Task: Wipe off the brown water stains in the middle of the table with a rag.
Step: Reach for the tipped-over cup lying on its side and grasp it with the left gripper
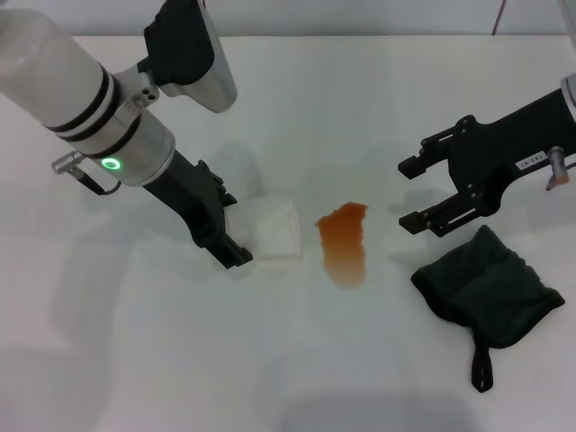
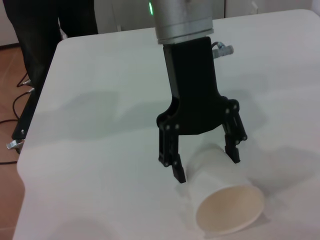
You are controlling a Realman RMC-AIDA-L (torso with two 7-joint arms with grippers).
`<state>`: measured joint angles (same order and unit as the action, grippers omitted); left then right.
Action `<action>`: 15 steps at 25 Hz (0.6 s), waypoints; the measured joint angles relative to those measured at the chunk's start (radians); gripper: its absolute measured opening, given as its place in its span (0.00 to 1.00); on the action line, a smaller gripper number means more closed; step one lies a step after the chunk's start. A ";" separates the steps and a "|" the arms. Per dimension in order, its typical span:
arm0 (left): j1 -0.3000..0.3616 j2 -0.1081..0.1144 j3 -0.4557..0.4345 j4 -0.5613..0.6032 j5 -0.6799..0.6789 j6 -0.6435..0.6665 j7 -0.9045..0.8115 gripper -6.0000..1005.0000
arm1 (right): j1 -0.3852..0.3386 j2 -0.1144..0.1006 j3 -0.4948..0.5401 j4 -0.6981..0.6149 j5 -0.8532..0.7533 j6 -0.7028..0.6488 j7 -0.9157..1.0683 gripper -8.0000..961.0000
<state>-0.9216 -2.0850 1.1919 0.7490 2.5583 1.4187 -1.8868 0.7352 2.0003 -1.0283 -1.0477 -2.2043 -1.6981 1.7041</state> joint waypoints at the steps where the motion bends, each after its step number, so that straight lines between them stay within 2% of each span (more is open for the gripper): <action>1: -0.001 0.000 0.002 -0.007 0.000 -0.005 0.002 0.85 | 0.001 0.000 -0.005 0.000 0.000 0.003 0.000 0.80; 15: -0.006 0.002 0.050 -0.031 -0.008 -0.077 0.031 0.84 | 0.006 0.002 -0.033 0.000 0.000 0.025 0.003 0.80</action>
<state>-0.9273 -2.0833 1.2415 0.7184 2.5499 1.3417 -1.8558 0.7409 2.0018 -1.0614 -1.0476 -2.2044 -1.6735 1.7074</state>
